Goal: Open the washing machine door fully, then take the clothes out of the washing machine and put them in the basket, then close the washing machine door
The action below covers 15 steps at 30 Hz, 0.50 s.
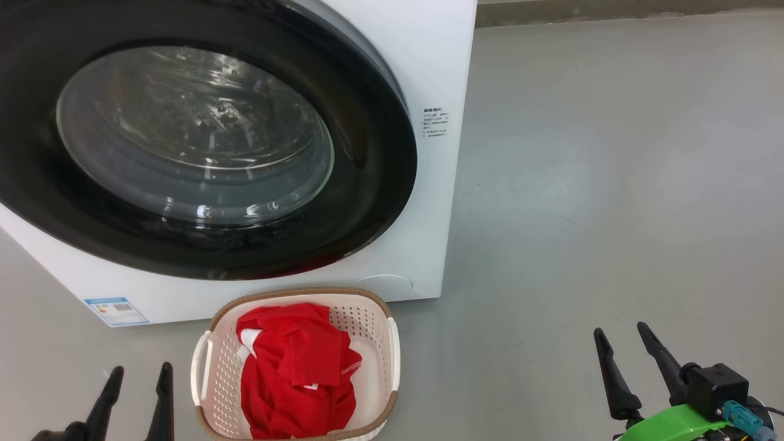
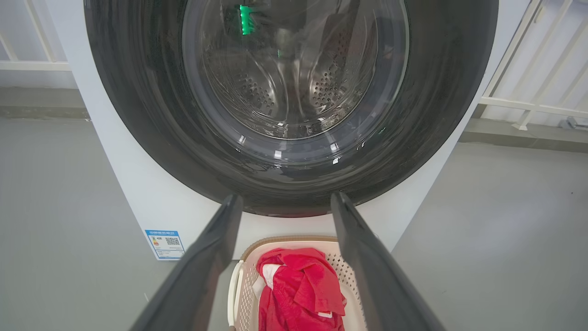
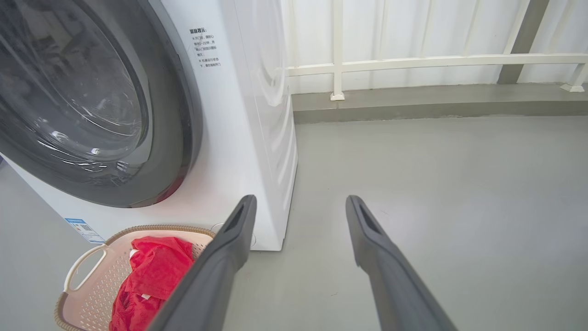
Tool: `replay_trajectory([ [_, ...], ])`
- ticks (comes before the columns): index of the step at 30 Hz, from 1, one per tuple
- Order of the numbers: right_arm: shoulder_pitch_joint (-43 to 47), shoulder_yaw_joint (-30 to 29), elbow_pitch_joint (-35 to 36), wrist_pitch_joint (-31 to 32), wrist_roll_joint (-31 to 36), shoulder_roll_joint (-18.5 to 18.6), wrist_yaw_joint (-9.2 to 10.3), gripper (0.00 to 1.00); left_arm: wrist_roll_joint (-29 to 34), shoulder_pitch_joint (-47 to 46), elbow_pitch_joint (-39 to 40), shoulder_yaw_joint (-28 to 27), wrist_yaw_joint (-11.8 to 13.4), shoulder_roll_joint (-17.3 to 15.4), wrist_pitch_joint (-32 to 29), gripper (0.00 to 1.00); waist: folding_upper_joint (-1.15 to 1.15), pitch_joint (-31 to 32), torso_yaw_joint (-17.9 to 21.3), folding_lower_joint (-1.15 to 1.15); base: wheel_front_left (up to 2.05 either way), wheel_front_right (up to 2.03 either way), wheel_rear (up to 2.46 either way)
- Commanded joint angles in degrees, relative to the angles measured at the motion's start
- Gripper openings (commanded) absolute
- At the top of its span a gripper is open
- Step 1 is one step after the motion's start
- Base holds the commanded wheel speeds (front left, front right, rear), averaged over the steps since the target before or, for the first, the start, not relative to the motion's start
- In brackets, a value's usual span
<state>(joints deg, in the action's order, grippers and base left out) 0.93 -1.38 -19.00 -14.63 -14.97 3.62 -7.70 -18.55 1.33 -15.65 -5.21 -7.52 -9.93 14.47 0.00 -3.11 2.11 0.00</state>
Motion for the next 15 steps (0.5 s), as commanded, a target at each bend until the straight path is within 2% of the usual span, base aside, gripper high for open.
replay_trajectory([
  [1, -0.7, 0.9, 1.5, -0.4, -0.5, 0.7, 0.21, 1.00, 0.2, -0.9, 1.5, -2.3, 0.0, -0.9, 0.5, 1.00, 0.00, 0.0, 0.0, 0.00, 0.00, 0.00, 0.00],
  [5, -0.7, 0.9, 1.6, -0.4, -0.5, 0.6, 0.21, 1.00, 0.1, -0.7, 1.6, -2.5, 0.0, -0.8, 0.5, 1.00, 0.00, 0.0, -0.2, 0.00, 0.00, 0.00, 0.00],
  [6, 0.0, 0.0, 0.2, 0.0, 0.0, 0.0, 0.00, 0.00, 0.0, 0.0, 0.1, -0.2, 0.0, 0.1, 0.0, 0.00, 0.00, 0.0, -0.2, 0.00, 0.00, 0.00, 0.00],
  [15, 0.1, 0.4, -3.4, 0.4, -1.4, -1.1, -0.02, 0.00, -1.4, -0.1, -3.4, 0.4, 0.0, 2.6, -0.8, 0.00, 0.00, 0.0, -0.2, 0.01, 0.00, 0.00, 0.00],
])
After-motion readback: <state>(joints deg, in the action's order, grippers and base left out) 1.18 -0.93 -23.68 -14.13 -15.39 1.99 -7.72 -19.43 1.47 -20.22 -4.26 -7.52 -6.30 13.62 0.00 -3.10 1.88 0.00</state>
